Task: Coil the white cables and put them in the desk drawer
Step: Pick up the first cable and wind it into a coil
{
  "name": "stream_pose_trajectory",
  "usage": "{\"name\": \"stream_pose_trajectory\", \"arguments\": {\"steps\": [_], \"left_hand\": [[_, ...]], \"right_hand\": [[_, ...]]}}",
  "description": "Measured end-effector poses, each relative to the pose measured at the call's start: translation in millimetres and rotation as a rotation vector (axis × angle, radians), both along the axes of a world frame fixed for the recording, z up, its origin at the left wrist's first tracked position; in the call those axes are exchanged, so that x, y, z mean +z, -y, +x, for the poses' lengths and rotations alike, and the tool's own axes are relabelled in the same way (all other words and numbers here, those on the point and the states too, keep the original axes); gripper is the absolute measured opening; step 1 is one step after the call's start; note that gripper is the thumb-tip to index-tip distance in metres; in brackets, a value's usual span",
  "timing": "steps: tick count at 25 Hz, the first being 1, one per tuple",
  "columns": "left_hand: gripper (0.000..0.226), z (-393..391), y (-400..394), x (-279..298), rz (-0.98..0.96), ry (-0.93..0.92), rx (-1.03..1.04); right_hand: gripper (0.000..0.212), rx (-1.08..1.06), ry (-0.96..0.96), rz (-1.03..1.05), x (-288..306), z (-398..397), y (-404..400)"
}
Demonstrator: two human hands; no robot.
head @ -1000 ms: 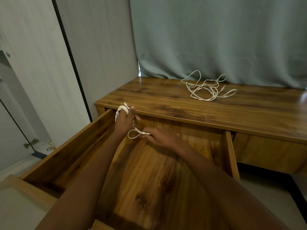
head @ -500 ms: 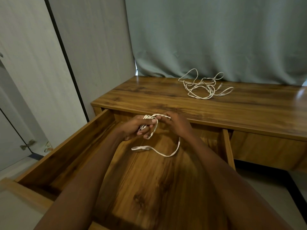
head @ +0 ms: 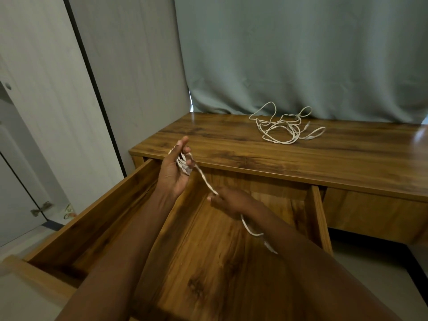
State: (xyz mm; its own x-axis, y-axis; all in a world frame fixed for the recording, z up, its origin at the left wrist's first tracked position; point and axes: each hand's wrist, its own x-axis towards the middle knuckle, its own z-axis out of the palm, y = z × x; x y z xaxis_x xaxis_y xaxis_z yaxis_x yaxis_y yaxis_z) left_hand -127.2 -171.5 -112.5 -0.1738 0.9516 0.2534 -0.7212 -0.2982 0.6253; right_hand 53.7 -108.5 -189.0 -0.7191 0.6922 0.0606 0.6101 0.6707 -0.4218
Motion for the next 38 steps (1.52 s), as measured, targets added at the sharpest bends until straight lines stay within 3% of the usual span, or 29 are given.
{"name": "stream_pose_trajectory", "arguments": {"steps": [2, 4, 8, 12, 13, 15, 17, 19, 21, 26, 29, 33, 38], "left_hand": [[0.031, -5.2, -1.1, -4.0, -0.031, -0.022, 0.125], [0.038, -6.6, -5.9, -7.9, -0.111, -0.205, 0.259], [0.06, -4.3, -16.0, -18.8, -0.346, -0.713, 0.404], [0.077, 0.8, -4.7, -28.9, -0.331, -1.454, 0.501], [0.088, -0.4, -2.7, -28.8, -0.303, -1.59, 0.471], [0.103, -2.2, -0.8, -26.8, -0.322, -1.681, 0.185], [0.092, -1.6, 2.6, -20.4, -0.393, -1.705, -0.119], [0.063, 0.1, 10.0, -12.3, -0.378, -1.605, -0.292], [0.041, -5.6, 10.8, -9.3, -0.296, -1.333, -0.43], [0.029, -12.9, 11.6, -6.3, -0.103, -0.515, -0.638], [0.031, -3.4, 5.1, -4.5, -0.009, -0.197, -0.452], [0.029, 11.2, -1.7, -3.8, 0.069, -0.066, -0.17], [0.021, 11.1, -5.1, -4.8, -0.037, 0.085, 0.23]], "right_hand": [[0.035, 0.092, 0.055, 0.094, -1.8, -16.8, 13.1], [0.036, 0.131, 0.098, 0.176, -2.4, -27.5, 21.4], [0.027, 0.137, 0.027, 0.357, 7.7, -27.5, 23.0], [0.013, 0.033, -0.167, 0.326, 25.9, -12.8, 14.0], [0.01, -0.007, -0.216, 0.296, 31.1, -8.8, 9.9], [0.01, -0.051, -0.288, 0.28, 38.1, 1.0, 0.7], [0.015, -0.073, -0.274, 0.319, 41.1, 14.1, -8.1], [0.022, -0.08, -0.215, 0.382, 39.6, 25.3, -15.2], [0.03, -0.098, -0.128, 0.473, 34.6, 29.9, -20.6], [0.039, -0.17, 0.019, 0.548, 23.0, 21.4, -16.9], [0.035, -0.153, -0.042, 0.464, 15.8, 9.5, -3.1], [0.044, -0.083, -0.12, 0.357, 6.2, -19.1, 19.9], [0.034, -0.044, -0.175, 0.175, 13.3, -22.4, 27.9]]}}
